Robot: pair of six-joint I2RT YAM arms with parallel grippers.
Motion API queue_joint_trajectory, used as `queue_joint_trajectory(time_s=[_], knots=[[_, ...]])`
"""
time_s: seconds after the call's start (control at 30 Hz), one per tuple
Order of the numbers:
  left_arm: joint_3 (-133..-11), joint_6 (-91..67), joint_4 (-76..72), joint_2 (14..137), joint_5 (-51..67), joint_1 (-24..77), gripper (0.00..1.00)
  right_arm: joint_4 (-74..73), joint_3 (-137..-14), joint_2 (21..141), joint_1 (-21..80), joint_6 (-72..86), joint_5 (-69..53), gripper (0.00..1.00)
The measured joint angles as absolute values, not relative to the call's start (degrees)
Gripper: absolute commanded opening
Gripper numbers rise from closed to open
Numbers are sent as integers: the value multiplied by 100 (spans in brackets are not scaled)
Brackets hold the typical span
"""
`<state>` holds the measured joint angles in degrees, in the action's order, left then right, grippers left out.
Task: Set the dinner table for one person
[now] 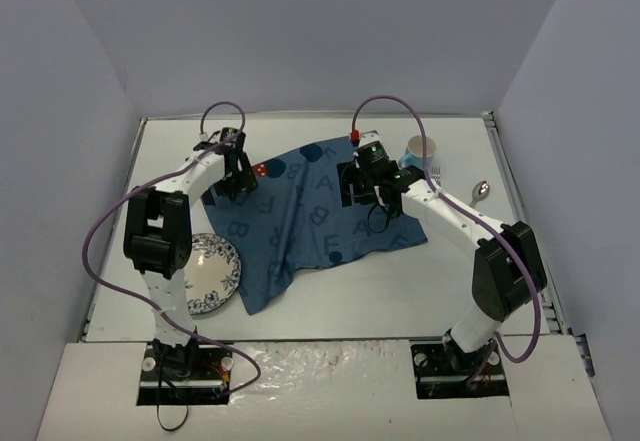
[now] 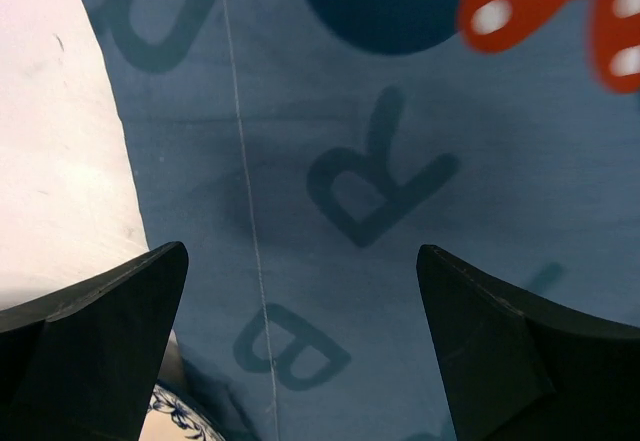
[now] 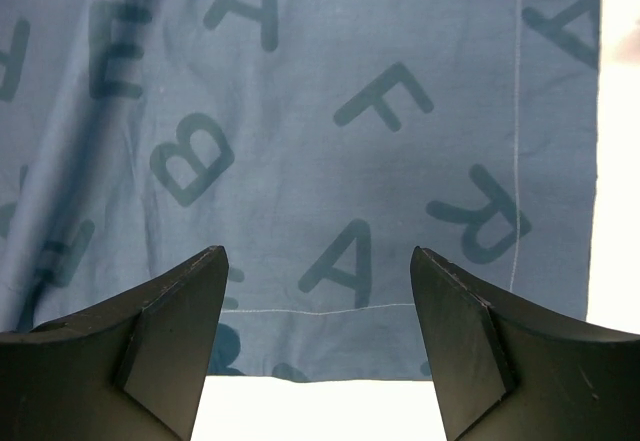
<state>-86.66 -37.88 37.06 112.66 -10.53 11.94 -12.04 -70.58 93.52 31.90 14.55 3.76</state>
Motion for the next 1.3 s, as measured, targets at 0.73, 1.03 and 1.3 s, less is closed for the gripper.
queue_joint_trajectory(time_s=[0.73, 1.03, 1.3], knots=[[-8568, -3967, 3108, 11736, -765, 1037, 49, -874, -6792, 9325, 3180, 1356, -176, 74], [-9654, -3901, 3368, 12425, -729, 1035, 5, -844, -6762, 9219, 3082, 1356, -176, 74], [-11207, -3684, 3642, 13353, -637, 818, 0, -830, -6737, 9201, 3039, 1358, -176, 74]])
